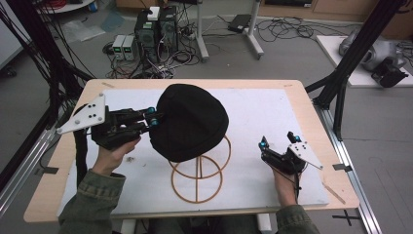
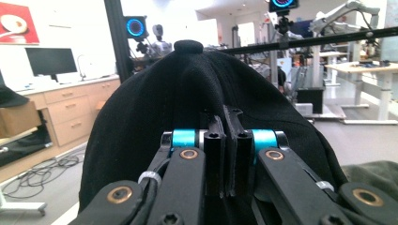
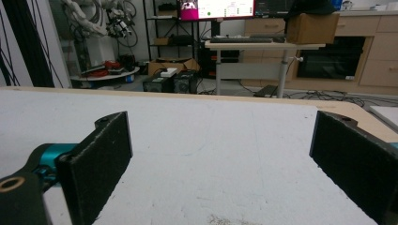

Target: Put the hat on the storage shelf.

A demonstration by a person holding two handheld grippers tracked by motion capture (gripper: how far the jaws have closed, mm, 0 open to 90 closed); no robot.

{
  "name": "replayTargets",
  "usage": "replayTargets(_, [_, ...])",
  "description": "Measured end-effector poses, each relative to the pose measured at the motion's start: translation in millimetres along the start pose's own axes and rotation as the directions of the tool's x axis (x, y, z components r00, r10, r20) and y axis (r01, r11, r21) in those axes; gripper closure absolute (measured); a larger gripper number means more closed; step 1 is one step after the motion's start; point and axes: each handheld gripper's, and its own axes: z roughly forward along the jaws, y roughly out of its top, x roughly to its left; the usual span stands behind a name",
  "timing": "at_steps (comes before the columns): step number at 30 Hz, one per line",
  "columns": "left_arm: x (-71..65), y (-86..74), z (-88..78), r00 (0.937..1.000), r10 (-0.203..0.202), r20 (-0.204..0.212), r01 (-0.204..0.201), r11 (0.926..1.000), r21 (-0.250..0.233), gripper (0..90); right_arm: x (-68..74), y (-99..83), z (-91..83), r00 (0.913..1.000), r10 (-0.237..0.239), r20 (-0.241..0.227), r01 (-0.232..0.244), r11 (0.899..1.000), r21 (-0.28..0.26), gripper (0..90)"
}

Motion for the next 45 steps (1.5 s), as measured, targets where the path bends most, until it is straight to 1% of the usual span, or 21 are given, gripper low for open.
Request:
replayTargets(3, [-0.4, -2.0, 3.3, 0.9997, -0.006, 0.023, 0.005, 0.9999, 0.016, 87.3, -0.1, 0.0, 0.0, 1.0, -0.007, -0.001, 0.007, 1.0, -0.003, 5.2])
replayTargets(5, [-1.0, -3.7, 6.6, 0.9993, -0.009, 0.035, 0.008, 0.9996, 0.027, 87.2, 0.4, -0.1, -0.1, 1.0, -0.003, -0.001, 0.003, 1.0, 0.0, 5.2])
replayTargets(7, [-2.0, -5.2, 10.2, 0.9984, -0.009, 0.055, 0.007, 0.9992, 0.038, 87.2, 0.4, 0.0, -0.2, 1.0, -0.004, -0.002, 0.004, 1.0, 0.001, 5.2])
replayTargets(10, [-4.4, -6.2, 14.5, 0.9973, -0.01, 0.072, 0.006, 0.9986, 0.053, 87.2, 0.5, 0.0, -0.2, 1.0, -0.005, 0.0, 0.005, 1.0, 0.0, 5.2])
replayTargets(11, [-5.9, -6.3, 16.2, 0.9966, -0.005, 0.082, 0.0, 0.998, 0.063, 87.2, 0.4, 0.0, -0.3, 1.0, -0.006, 0.0, 0.006, 1.0, 0.0, 5.2])
replayTargets(14, [-8.2, -6.6, 18.1, 0.9961, -0.003, 0.088, -0.003, 0.9973, 0.073, 87.3, 0.1, -0.2, -0.2, 0.9999, -0.012, -0.002, 0.012, 1.0, 0.002, 5.2])
replayTargets(17, [-10.5, -7.4, 21.1, 0.9946, 0.0, 0.104, -0.01, 0.9952, 0.097, 87.3, 0.0, -0.3, -0.2, 0.9999, -0.012, 0.0, 0.012, 1.0, 0.003, 5.2])
replayTargets(21, [-11.0, -8.4, 23.4, 0.9944, 0.001, 0.106, -0.014, 0.9935, 0.113, 87.1, 0.2, -0.2, -0.4, 1.0, -0.008, 0.002, 0.008, 1.0, 0.003, 5.2])
replayTargets(24, [-10.0, -8.5, 23.3, 0.9947, -0.004, 0.103, -0.009, 0.9929, 0.118, 87.1, 0.0, -0.4, -0.2, 0.9999, -0.013, 0.001, 0.013, 1.0, 0.003, 5.2])
replayTargets(28, [-9.1, -9.2, 23.7, 0.9937, -0.017, 0.111, 0.003, 0.9926, 0.121, 87.1, -0.1, -0.4, -0.5, 1.0, -0.008, 0.001, 0.008, 1.0, 0.005, 5.2])
replayTargets(36, [-8.7, -9.9, 25.2, 0.9923, -0.033, 0.119, 0.014, 0.9886, 0.15, 86.9, -0.3, -0.5, -0.4, 1.0, -0.007, 0.002, 0.007, 1.0, 0.006, 5.2])
replayTargets(45, [-7.9, -12.2, 26.9, 0.9937, -0.037, 0.106, 0.019, 0.9847, 0.173, 83.5, -0.5, -0.4, -0.2, 0.9999, -0.011, 0.004, 0.011, 1.0, 0.002, 5.2])
